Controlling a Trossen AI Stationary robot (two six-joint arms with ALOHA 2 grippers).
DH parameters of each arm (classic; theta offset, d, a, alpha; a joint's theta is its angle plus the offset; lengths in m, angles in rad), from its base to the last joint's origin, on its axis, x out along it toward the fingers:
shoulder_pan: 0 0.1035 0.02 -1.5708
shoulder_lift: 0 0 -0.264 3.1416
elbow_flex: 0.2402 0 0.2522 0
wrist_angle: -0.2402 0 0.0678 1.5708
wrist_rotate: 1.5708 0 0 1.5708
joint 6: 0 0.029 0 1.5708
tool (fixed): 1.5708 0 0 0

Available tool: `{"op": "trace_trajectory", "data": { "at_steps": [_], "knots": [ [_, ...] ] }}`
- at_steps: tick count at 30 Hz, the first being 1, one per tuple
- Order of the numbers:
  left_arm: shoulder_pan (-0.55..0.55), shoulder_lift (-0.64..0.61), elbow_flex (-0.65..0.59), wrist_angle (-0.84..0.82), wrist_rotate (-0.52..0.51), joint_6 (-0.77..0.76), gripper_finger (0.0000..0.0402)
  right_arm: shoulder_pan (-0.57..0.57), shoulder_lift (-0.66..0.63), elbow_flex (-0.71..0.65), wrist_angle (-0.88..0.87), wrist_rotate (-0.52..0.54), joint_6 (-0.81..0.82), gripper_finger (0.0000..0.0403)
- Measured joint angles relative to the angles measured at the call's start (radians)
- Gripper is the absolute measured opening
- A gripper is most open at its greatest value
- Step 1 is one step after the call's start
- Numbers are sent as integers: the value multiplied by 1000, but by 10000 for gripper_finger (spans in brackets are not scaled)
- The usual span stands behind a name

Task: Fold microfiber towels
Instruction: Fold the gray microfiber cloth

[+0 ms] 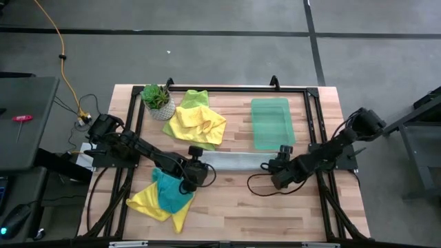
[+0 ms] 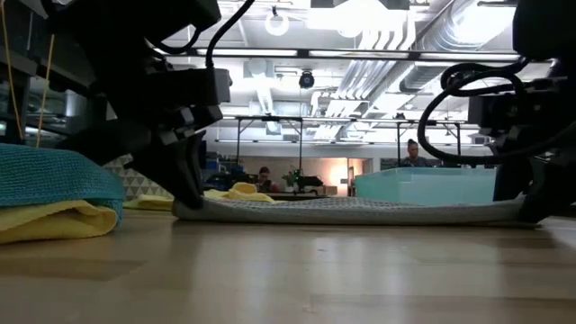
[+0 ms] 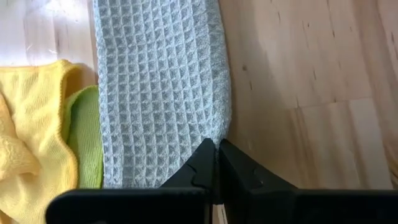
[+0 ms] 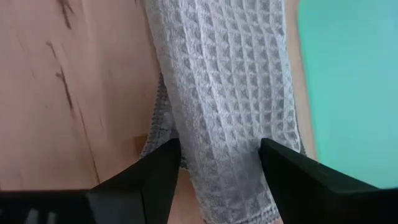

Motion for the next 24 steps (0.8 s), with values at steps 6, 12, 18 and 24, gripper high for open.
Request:
{"op": "trace_trajectory", "data": {
  "at_steps": [6,12,18,24],
  "knots": [
    [0,-1,0,0,-3,0,2,-1,-3,84,-163,-12,-5,203],
    [0,-2,0,-5,-3,-1,1,-6,-5,149,-252,1,-19,173],
    [0,-2,1,-11,-3,-8,1,-19,-4,133,-237,-93,31,161],
    [0,-2,1,-11,-3,-8,1,-18,-4,134,-180,-123,26,161]
  ]
}}
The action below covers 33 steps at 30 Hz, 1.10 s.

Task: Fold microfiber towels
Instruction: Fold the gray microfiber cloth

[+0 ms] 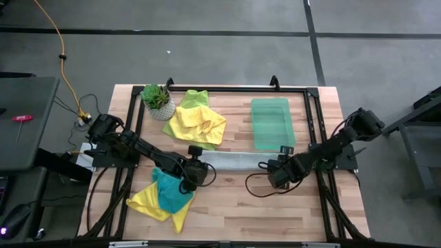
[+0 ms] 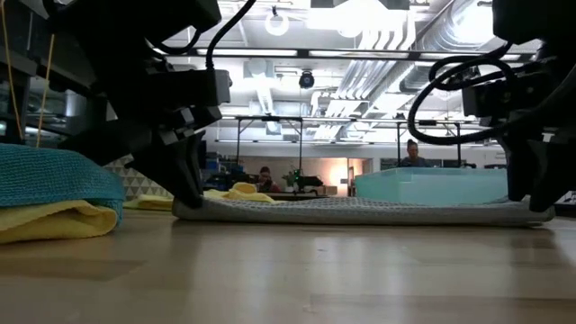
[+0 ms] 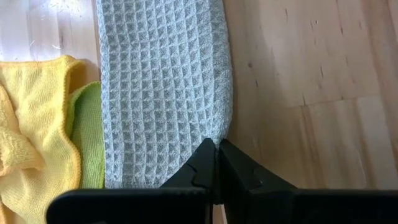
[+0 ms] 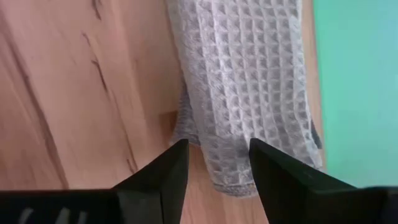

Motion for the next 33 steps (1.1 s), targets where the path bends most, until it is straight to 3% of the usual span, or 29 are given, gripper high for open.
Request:
{"op": "trace_trajectory", "data": {
  "at_steps": [12,27,30,33],
  "knots": [
    [0,0,0,0,0,-3,1,-7,9,1,-18,-22,-126,161],
    [1,0,0,4,1,0,1,-6,124,9,-44,-23,-204,158],
    [1,0,0,-2,1,0,1,-6,112,8,-54,-23,-212,141],
    [0,0,0,-10,2,-4,1,-6,110,7,-56,-21,-191,97]
  ]
}}
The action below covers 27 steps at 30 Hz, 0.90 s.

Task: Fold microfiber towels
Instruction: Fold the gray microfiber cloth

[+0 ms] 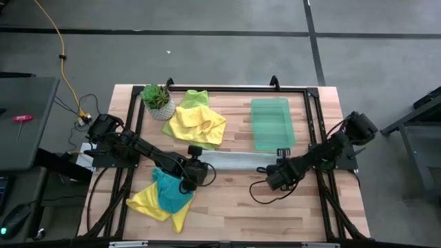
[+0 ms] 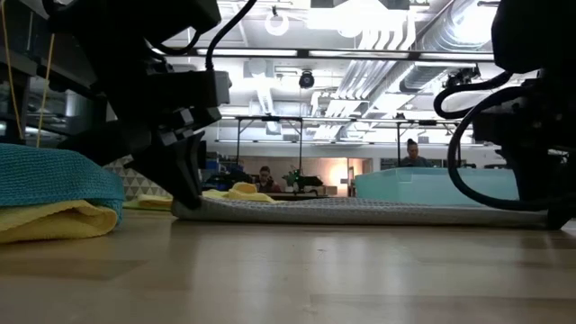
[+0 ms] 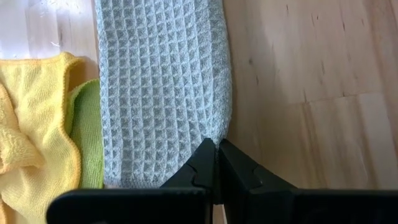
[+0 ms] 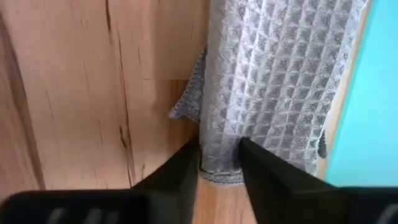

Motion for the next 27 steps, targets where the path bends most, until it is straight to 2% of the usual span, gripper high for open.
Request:
{"op": "trace_trajectory", "data": {
  "at_steps": [3,4,9,18,23,27],
  "knots": [
    [0,0,1,3,10,-13,1,-4,5,-8,-35,55,34,26],
    [0,-1,1,0,12,-14,1,-3,3,-6,-35,66,53,14],
    [0,-1,16,-49,5,-21,1,2,2,30,-123,119,133,13],
    [-2,-1,78,-96,3,-34,0,10,0,219,-356,221,151,2],
    [-14,-1,97,-133,-102,-57,0,39,0,336,-506,366,240,1],
    [-26,-1,113,-189,-129,-90,0,68,1,361,-524,372,273,1]
  ]
}}
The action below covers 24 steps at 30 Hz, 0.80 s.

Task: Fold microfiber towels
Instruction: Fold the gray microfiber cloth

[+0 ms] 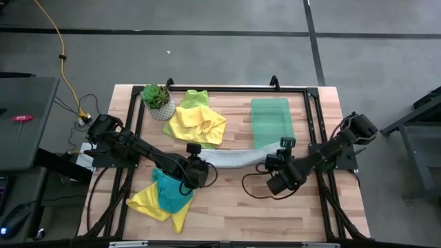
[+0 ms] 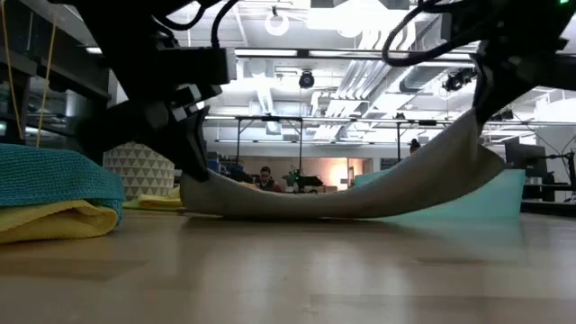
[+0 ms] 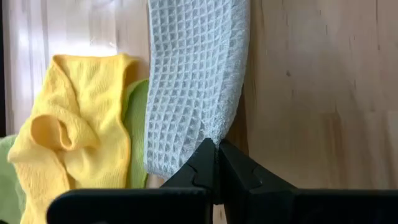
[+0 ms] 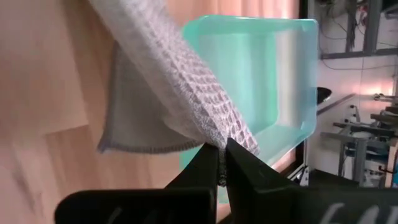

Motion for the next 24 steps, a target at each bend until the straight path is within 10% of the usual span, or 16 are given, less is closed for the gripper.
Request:
{"op": "trace_trajectory", "data": {
  "at_steps": [24],
  "knots": [
    [-25,0,3,-20,120,-11,48,88,78,-70,0,-68,76,0]
  ]
}}
